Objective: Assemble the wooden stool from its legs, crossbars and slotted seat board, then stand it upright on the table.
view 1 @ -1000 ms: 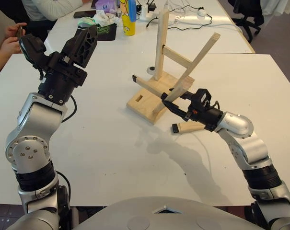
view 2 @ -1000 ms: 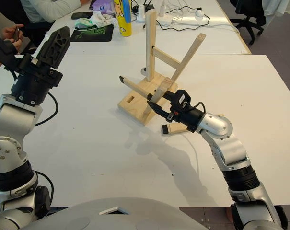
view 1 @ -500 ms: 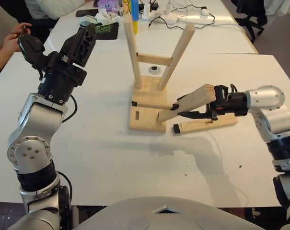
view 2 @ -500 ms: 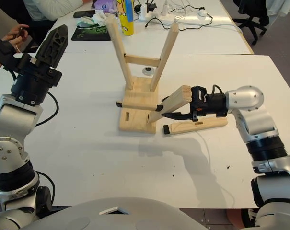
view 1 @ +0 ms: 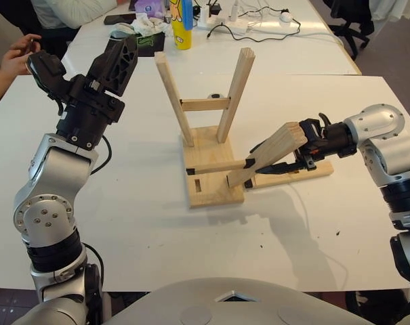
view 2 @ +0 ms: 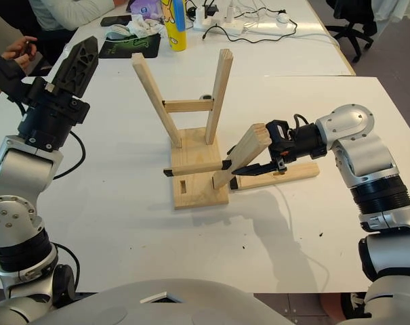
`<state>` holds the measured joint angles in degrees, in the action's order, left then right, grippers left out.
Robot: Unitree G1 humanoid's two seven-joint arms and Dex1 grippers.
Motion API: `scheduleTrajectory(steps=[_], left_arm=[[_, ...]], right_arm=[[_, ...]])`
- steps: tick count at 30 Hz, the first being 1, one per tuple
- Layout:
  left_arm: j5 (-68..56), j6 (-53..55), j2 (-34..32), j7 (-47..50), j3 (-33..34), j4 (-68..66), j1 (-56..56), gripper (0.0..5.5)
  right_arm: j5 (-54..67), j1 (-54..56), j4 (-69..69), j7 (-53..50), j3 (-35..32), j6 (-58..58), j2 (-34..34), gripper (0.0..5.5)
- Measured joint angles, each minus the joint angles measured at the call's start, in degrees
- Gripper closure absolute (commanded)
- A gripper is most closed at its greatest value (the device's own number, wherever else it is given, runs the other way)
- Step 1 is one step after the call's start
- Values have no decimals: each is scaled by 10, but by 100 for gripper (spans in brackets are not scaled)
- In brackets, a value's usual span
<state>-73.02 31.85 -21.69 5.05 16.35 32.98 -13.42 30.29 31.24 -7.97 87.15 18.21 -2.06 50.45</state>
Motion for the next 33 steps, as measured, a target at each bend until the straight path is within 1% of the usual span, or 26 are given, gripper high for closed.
scheduleTrajectory(steps=[4,8,17,24,33], left_arm=[[-1,1,0,4,1,0,0,158],[-2,2,-1,9,1,4,1,158],[-2,2,-1,19,1,13,4,158],[-2,1,0,22,1,17,8,158],[-2,1,1,22,1,18,14,158]], right_arm=[[-11,6,34,-12,3,-28,6,345],[-32,34,75,-24,20,-104,3,345],[-50,69,66,-21,37,-155,-29,345],[-50,58,50,-33,34,-124,-37,345],[-23,-23,79,-83,0,-57,-24,345]])
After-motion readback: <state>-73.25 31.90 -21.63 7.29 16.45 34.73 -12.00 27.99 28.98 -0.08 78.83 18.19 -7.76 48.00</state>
